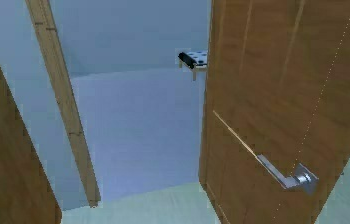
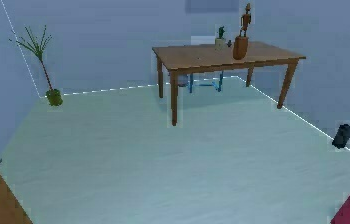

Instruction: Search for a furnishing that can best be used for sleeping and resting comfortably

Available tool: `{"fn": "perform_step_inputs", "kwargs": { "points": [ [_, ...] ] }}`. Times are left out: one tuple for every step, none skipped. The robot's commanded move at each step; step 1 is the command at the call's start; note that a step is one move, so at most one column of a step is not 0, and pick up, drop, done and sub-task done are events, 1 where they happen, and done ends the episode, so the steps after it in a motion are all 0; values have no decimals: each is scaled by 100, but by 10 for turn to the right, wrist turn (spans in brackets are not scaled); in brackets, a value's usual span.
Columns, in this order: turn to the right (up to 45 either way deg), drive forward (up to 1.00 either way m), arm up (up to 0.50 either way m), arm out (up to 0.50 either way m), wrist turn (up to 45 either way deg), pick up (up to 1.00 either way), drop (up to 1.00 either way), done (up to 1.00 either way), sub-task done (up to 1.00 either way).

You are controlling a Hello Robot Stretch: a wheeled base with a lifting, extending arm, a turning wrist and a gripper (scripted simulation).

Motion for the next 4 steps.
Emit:
{"fn": "perform_step_inputs", "kwargs": {
  "points": [
    [-150,0,0,0,0,0,0,0,0],
    [0,100,0,0,0,0,0,0,0],
    [0,50,0,0,0,0,0,0,0],
    [240,0,0,0,0,0,0,0,0]
  ]
}}
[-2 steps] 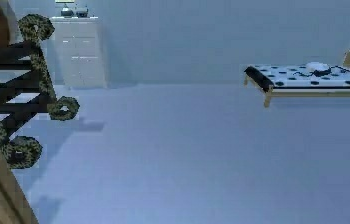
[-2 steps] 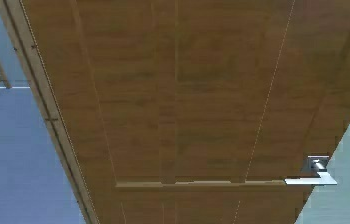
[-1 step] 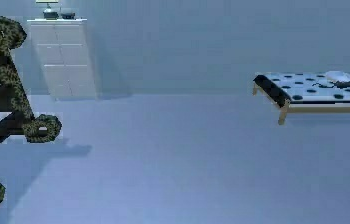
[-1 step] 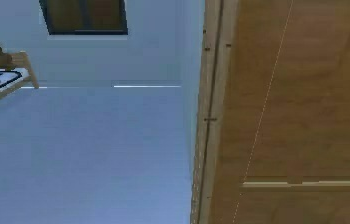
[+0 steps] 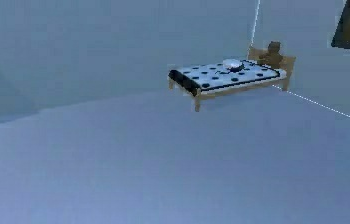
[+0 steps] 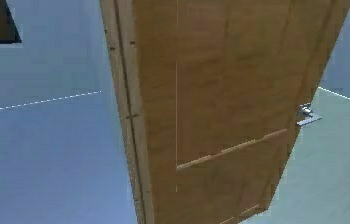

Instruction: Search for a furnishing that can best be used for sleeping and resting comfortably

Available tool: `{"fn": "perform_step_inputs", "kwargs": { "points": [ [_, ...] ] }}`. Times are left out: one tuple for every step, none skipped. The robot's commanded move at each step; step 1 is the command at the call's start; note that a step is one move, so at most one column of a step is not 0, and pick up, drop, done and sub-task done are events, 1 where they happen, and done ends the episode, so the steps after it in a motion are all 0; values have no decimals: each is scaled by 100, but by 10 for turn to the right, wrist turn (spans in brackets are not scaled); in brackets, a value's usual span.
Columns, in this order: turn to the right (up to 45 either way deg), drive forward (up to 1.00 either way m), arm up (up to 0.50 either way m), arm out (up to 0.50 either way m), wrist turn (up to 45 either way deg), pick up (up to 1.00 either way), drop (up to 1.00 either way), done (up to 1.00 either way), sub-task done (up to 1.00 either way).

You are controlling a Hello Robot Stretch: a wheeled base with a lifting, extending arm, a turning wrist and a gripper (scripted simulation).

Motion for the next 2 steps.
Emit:
{"fn": "perform_step_inputs", "kwargs": {
  "points": [
    [0,100,0,0,0,0,0,0,0],
    [0,100,0,0,0,0,0,0,0]
  ]
}}
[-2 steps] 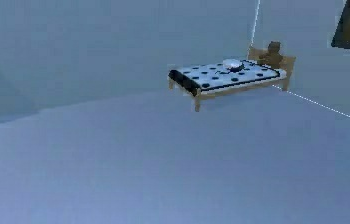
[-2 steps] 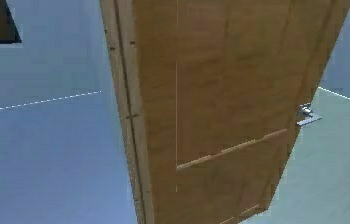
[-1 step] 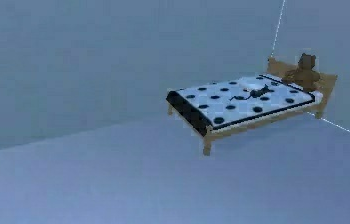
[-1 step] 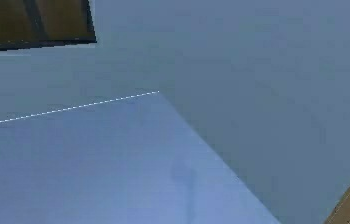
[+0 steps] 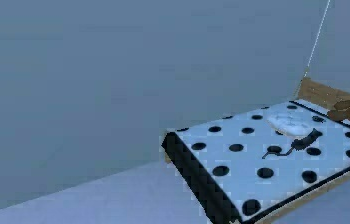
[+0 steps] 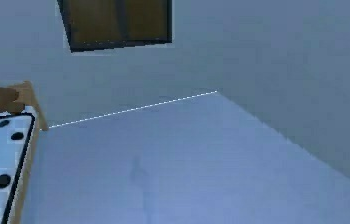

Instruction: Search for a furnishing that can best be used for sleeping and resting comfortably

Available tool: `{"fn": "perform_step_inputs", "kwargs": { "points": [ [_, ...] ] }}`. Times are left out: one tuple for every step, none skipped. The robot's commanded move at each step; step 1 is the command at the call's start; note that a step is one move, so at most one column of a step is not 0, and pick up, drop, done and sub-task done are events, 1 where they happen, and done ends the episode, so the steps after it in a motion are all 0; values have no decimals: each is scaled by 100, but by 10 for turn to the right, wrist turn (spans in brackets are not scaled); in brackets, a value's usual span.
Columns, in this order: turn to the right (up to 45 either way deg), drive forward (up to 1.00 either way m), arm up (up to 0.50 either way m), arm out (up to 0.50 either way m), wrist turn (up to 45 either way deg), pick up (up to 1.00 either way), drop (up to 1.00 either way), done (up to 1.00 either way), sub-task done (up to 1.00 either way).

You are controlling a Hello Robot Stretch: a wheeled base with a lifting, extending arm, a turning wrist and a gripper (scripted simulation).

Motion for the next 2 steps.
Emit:
{"fn": "perform_step_inputs", "kwargs": {
  "points": [
    [300,0,0,0,0,0,0,0,0],
    [0,0,0,0,0,0,0,100,0]
  ]
}}
